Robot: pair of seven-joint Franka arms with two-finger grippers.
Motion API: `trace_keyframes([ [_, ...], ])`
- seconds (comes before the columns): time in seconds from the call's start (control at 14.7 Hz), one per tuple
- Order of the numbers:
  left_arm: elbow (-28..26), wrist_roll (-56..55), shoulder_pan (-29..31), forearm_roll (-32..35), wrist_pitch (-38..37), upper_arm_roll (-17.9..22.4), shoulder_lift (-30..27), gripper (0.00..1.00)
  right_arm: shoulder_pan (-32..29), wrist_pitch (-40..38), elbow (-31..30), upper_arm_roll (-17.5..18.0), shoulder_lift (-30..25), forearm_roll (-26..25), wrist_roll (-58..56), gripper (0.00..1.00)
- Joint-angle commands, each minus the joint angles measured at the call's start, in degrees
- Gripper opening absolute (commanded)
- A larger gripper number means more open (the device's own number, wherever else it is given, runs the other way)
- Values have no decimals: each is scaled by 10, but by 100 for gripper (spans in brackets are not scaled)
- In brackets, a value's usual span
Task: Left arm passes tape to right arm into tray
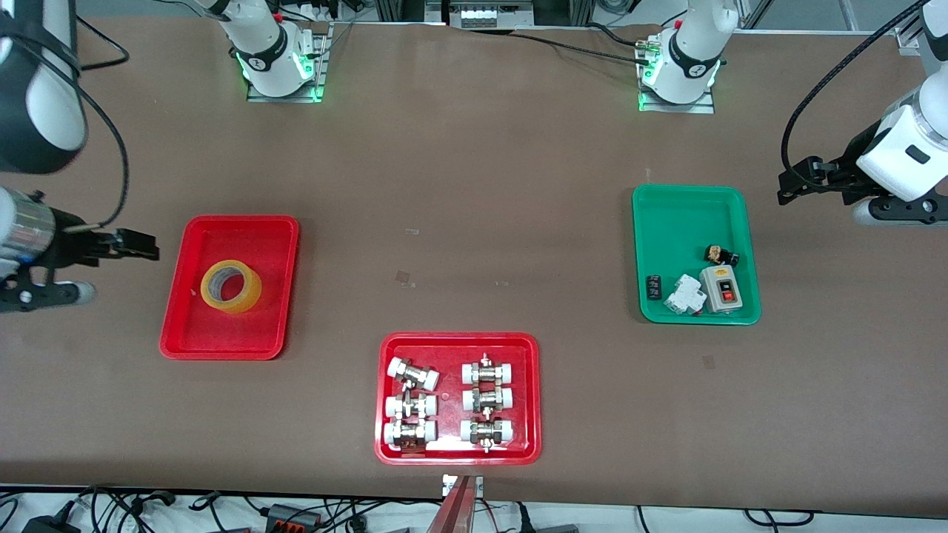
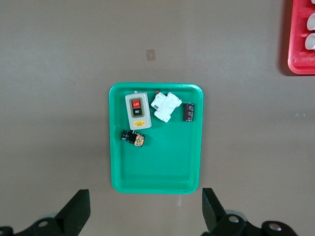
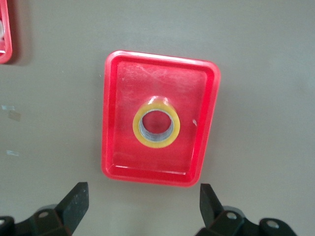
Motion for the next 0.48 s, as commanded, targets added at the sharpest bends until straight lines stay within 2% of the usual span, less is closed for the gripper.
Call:
trace_keyframes([
  [0.0, 0, 13, 3, -11, -8, -1, -8, 100, 1, -18, 25, 0, -5, -6, 84, 100],
  [0.2, 0, 13, 3, -11, -7, 0, -8, 100, 1, 15, 21, -5, -24, -6, 80, 100],
  [0.41, -1, 13, 3, -11, -8, 0, -8, 100, 5, 96, -48, -11, -68, -11, 37, 100],
])
